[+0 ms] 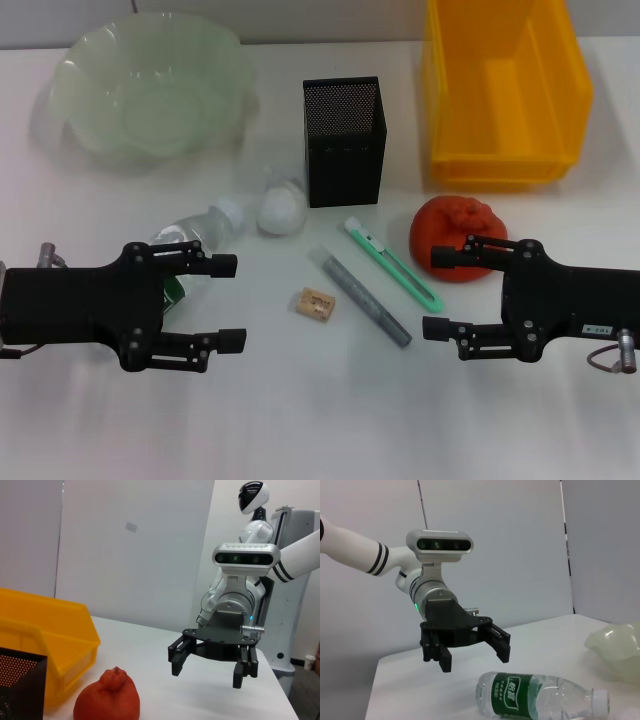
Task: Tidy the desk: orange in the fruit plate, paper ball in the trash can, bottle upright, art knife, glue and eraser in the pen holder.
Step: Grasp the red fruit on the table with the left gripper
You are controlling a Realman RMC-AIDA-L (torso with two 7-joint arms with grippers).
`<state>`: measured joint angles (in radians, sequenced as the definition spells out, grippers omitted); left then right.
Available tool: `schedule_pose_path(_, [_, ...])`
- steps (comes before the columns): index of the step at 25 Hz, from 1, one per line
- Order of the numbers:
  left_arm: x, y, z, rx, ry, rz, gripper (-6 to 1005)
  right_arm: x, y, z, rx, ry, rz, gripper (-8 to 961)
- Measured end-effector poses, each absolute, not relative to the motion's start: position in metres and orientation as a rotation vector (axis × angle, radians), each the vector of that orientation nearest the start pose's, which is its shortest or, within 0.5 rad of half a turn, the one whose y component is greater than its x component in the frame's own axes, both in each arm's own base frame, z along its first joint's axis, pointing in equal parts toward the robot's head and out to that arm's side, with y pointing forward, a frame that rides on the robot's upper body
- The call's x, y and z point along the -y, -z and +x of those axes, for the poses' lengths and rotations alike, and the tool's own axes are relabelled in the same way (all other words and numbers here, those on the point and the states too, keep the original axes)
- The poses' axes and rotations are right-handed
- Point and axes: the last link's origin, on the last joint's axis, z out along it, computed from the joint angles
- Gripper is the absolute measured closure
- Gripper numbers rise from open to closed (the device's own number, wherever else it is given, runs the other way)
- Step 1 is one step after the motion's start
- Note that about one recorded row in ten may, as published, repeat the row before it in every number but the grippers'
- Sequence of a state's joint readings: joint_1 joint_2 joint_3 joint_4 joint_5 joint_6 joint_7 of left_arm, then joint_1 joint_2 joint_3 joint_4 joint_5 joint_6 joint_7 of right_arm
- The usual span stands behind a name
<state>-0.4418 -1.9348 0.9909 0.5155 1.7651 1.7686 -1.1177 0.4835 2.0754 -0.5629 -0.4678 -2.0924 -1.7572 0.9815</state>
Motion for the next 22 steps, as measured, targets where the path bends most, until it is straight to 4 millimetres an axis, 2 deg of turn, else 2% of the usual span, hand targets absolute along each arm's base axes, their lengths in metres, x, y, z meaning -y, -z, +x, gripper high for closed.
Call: schedule_pose_path(22, [-0.2767, -0.0143, -0.2779, 0.310, 0.829, -2.971, 187, -0.2731, 0.0199, 0.2755, -0.338, -0.904, -2.827, 141])
